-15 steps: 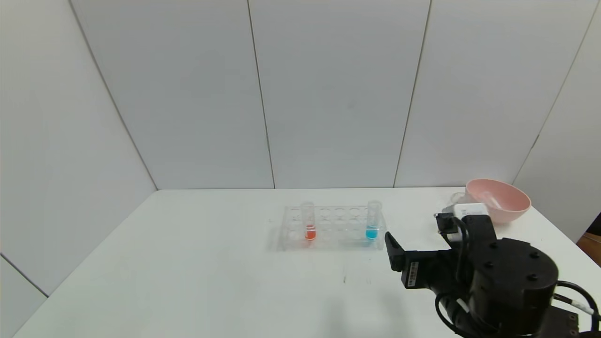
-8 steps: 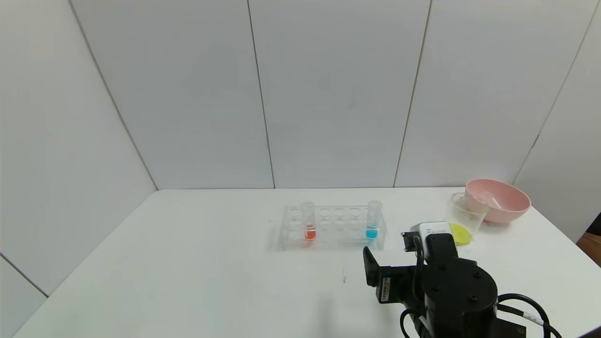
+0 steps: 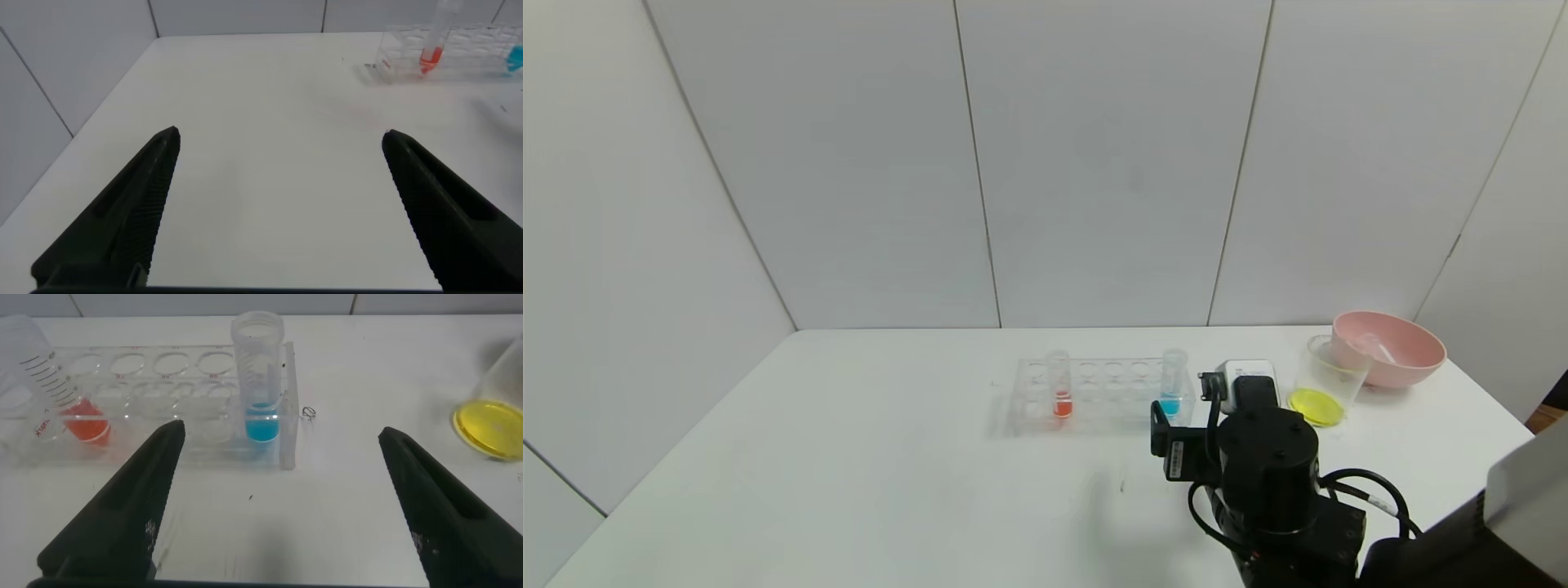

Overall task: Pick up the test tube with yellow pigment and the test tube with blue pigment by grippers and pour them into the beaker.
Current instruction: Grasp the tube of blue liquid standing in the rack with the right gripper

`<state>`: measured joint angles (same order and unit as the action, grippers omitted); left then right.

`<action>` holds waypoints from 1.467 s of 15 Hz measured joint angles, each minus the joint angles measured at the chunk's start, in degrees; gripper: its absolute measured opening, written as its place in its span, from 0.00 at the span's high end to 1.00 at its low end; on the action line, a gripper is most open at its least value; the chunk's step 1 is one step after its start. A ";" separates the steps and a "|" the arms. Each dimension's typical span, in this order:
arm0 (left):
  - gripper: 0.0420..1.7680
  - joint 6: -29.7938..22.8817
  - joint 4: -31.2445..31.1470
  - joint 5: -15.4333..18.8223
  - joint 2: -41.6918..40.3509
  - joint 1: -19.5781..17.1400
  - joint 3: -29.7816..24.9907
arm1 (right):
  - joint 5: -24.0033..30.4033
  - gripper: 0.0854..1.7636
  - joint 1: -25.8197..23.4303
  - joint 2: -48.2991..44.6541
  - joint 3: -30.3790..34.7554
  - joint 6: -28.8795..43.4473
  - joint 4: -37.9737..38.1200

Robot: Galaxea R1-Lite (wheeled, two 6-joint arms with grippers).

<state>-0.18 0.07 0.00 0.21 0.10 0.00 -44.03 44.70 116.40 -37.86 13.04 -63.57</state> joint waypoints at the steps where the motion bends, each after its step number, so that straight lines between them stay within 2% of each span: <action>1: 0.00 0.00 0.00 0.00 0.00 0.00 0.00 | 1.76 0.04 -1.02 0.94 -1.68 -1.00 0.00; 4: 0.00 0.00 0.00 0.00 0.00 0.00 0.00 | 5.08 0.04 -3.19 3.23 -6.18 -3.47 0.05; 12: 0.00 0.00 0.00 0.00 0.00 0.00 0.00 | 5.63 0.03 -6.07 9.24 -14.48 -7.41 0.00; 13: 0.00 0.00 -0.02 0.00 0.00 0.00 0.00 | 5.61 0.08 -6.23 9.55 -14.81 -7.46 -0.01; 16: 0.00 0.00 -0.02 0.00 0.00 0.00 0.00 | 5.56 0.37 -6.39 10.03 -15.12 -7.44 -0.23; 19: 0.00 0.02 -0.02 0.00 0.00 0.00 0.00 | 5.55 0.57 -6.56 10.09 -15.10 -7.44 -0.28; 21: 0.00 0.00 -0.02 0.00 0.00 0.00 0.00 | 5.56 0.76 -6.75 10.03 -15.02 -7.47 -0.23; 22: 0.00 0.00 0.00 0.00 0.00 0.00 0.00 | 5.55 0.76 -6.81 9.92 -14.91 -7.47 -0.20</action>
<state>-0.18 0.07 0.00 0.21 0.10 0.00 -38.49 37.89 126.32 -52.77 5.57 -63.77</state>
